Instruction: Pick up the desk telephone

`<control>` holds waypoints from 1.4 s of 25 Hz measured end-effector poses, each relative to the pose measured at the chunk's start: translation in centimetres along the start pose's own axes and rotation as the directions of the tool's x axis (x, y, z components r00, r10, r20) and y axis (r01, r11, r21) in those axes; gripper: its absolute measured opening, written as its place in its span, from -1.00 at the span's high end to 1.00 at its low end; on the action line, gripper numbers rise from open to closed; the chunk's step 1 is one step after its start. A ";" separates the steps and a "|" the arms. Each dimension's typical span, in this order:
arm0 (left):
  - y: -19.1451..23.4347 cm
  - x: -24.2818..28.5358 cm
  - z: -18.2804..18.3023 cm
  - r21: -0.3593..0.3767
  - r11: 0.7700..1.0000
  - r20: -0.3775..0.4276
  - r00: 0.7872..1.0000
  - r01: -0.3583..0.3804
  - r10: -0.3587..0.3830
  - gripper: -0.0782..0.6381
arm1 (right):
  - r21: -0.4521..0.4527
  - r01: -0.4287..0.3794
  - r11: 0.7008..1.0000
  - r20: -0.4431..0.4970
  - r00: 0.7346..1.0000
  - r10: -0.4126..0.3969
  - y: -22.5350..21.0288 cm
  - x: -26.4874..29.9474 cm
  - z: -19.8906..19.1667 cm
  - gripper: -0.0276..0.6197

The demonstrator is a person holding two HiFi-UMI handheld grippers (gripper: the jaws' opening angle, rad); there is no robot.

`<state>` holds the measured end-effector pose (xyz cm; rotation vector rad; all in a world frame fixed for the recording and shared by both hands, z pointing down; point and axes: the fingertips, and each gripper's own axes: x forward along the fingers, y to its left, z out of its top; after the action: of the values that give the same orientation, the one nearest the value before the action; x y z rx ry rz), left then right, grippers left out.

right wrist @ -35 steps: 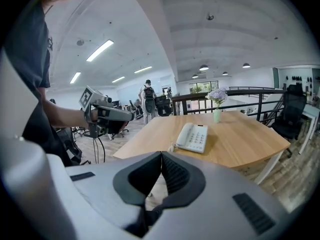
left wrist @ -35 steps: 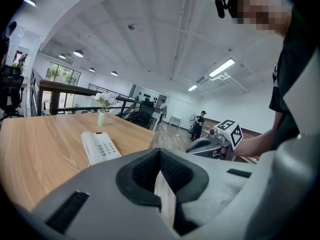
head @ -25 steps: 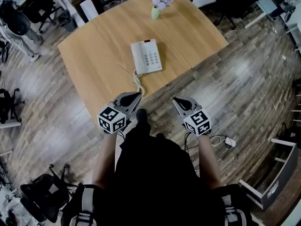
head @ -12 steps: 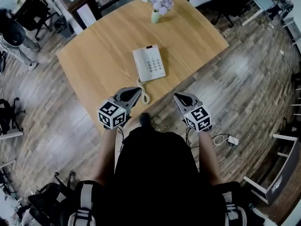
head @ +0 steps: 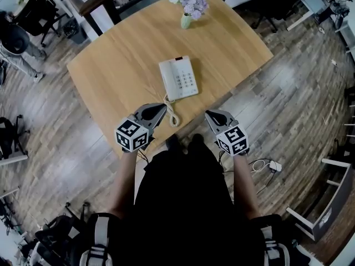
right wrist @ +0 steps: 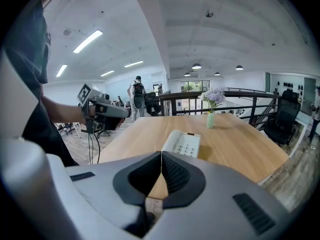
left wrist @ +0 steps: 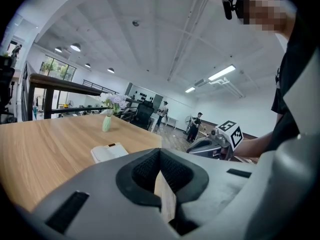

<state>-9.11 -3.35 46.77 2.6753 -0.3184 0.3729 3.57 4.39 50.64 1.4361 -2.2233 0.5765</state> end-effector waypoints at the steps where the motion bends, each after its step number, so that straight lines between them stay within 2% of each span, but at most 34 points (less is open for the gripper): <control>1: 0.1 0.0 -0.1 0.000 1.000 -0.005 1.000 -0.003 0.003 0.72 | 0.003 -0.003 1.000 -0.001 1.000 0.003 -0.1 0.2 0.0 0.84; 7: 1.6 0.8 -0.9 -0.033 0.997 -0.016 0.998 -0.067 0.067 0.72 | 0.004 -0.051 0.999 -0.013 0.999 0.051 -2.4 1.9 -0.6 0.84; 12: 2.9 1.1 0.3 -0.069 0.989 -0.010 0.991 -0.131 0.131 0.72 | -0.009 -0.096 0.995 -0.022 0.995 0.096 -4.9 3.1 1.2 0.84; 19: 4.4 2.8 0.6 -0.095 0.977 -0.044 0.982 -0.190 0.186 0.72 | -0.002 -0.140 0.990 -0.040 0.989 0.140 -8.5 6.0 2.4 0.84; 26: 6.5 4.5 -0.4 -0.141 0.962 -0.082 0.971 -0.233 0.224 0.72 | 0.029 -0.177 0.984 -0.093 0.979 0.179 -11.2 8.9 1.0 0.84; 35: 9.4 7.1 -0.7 -0.174 0.948 -0.093 0.962 -0.268 0.255 0.72 | 0.030 -0.224 0.974 -0.143 0.964 0.226 -13.4 11.7 0.3 0.84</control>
<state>-5.21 -12.51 53.01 2.4352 -0.6578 0.4896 11.56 -9.48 58.40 1.1149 -2.2830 0.7465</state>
